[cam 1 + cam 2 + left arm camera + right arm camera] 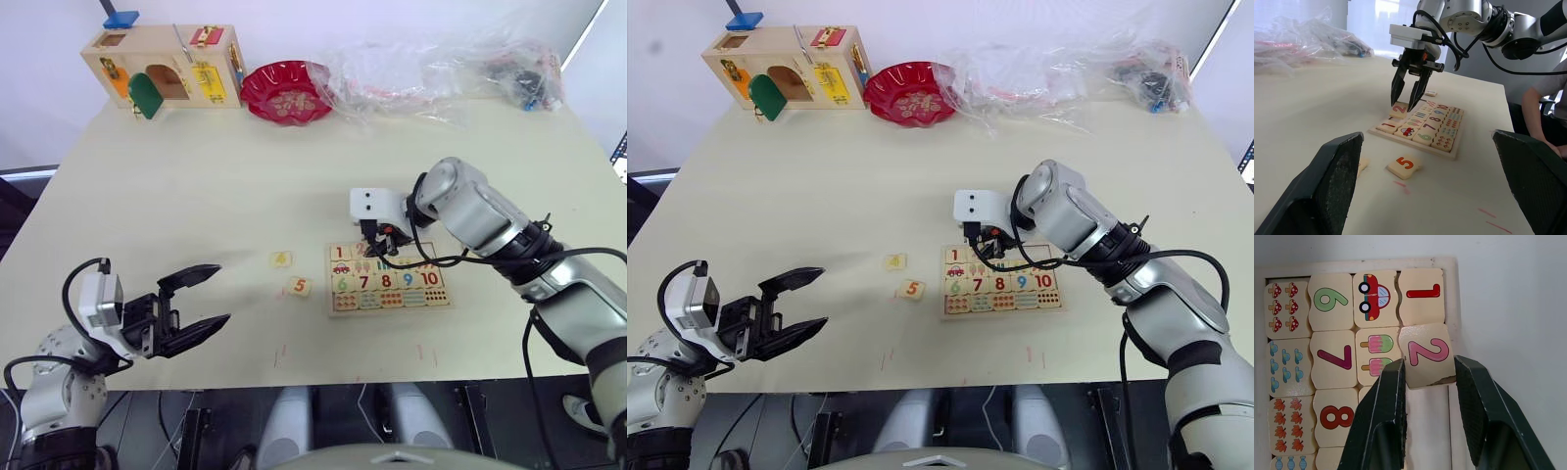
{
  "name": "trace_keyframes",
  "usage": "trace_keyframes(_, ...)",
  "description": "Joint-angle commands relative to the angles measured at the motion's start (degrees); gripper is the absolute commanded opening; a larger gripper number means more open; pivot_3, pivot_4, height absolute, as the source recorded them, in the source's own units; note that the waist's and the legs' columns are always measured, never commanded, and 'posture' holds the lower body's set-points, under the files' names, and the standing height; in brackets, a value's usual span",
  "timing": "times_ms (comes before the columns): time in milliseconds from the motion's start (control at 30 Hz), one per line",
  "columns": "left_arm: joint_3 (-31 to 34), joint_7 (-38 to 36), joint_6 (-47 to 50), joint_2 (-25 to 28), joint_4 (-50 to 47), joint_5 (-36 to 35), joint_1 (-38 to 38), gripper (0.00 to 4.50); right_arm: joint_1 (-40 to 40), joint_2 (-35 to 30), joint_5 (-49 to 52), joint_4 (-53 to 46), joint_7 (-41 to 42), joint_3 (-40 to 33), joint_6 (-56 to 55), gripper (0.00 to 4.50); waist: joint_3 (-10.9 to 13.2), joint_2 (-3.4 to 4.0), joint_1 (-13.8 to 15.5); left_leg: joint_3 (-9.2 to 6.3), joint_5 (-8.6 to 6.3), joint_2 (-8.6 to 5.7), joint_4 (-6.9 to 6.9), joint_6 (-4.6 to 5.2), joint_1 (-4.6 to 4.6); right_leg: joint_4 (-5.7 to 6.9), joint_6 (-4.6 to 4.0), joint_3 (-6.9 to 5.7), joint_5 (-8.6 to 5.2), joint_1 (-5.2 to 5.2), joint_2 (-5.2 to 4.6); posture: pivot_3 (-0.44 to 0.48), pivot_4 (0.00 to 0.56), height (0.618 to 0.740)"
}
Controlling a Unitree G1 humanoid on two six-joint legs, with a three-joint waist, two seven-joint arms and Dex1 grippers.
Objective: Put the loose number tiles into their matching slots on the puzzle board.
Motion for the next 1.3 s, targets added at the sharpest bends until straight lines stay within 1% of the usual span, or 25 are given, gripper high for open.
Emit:
trace_keyframes(33,0.69,-0.02,-0.65,0.03,-1.59,-0.19,-0.14,4.50,0.20,0.27,-0.57,-0.89,-0.35,-1.15,0.47,0.89,0.00,0.00,0.00,0.00,0.00,0.00,0.00,0.00,0.00,0.00,0.00,0.00,0.00,0.00,0.00,0.000,0.150,0.740)
trace_keyframes(733,0.11,0.02,-0.65,-0.19,-1.42,0.21,-0.75,4.50,1.09,1.38,-1.25,-0.06,-1.29,-1.47,1.35,0.89,0.00,0.00,-0.06,0.00,0.00,0.00,0.00,0.00,0.03,0.04,0.00,0.01,0.00,0.00,0.02,0.000,0.150,0.740)
trace_keyframes(1300,0.18,0.00,-0.85,-0.73,-1.01,0.79,-0.83,4.50,-0.75,2.42,-2.90,0.63,-1.40,-0.71,2.29,0.89,-0.01,-0.01,-0.14,0.00,0.00,0.01,0.01,0.00,0.07,0.07,-0.03,0.02,0.02,0.01,0.04,0.000,0.150,0.740)
